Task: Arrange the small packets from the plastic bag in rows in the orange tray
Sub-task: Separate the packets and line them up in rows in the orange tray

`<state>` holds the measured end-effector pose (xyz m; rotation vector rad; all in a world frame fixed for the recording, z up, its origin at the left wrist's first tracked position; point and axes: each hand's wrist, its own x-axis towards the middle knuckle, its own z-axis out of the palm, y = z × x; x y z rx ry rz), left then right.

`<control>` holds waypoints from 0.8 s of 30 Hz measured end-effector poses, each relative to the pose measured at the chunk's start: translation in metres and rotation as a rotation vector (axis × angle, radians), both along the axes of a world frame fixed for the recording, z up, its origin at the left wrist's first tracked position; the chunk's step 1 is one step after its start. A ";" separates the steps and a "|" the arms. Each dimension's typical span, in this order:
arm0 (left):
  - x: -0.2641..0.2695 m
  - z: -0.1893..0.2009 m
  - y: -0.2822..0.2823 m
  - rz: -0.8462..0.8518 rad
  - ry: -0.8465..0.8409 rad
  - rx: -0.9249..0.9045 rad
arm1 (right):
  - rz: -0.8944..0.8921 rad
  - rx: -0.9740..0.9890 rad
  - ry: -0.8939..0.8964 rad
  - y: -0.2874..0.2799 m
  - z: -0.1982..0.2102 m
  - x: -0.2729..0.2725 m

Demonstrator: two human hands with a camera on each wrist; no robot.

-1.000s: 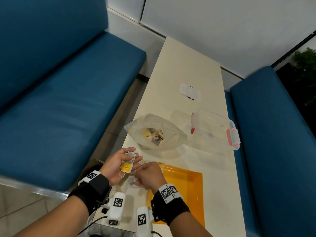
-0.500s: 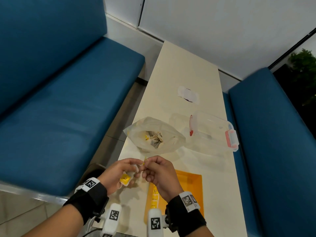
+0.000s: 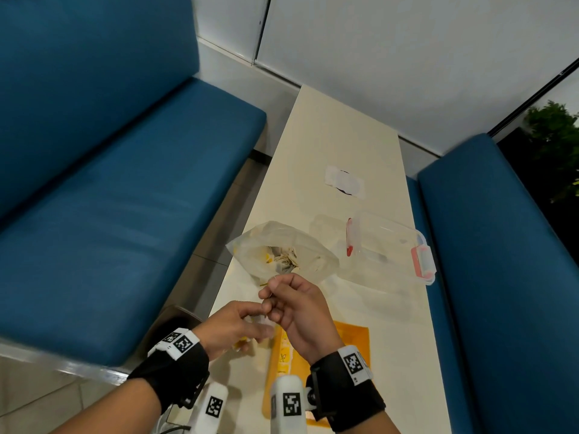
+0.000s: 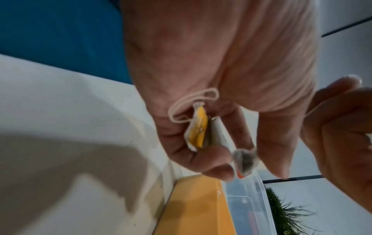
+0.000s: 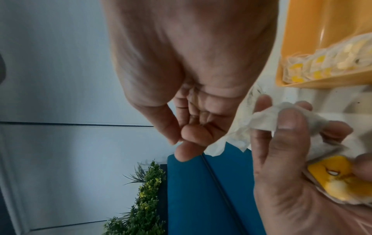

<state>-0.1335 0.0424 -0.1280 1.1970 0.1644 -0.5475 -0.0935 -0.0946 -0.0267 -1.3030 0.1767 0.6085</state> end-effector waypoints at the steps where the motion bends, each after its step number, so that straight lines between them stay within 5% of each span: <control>1: 0.000 -0.001 0.000 0.010 0.003 0.022 | 0.001 0.002 -0.013 -0.001 0.002 0.002; 14: -0.005 -0.002 -0.001 -0.053 -0.031 0.022 | -0.149 -0.012 -0.129 -0.024 0.021 0.029; 20: -0.006 -0.001 0.002 -0.029 -0.039 0.016 | -0.095 -0.429 -0.318 -0.041 0.009 0.028; 24: -0.005 -0.001 0.002 -0.045 -0.033 0.033 | 0.161 -0.668 -0.416 -0.044 0.005 0.021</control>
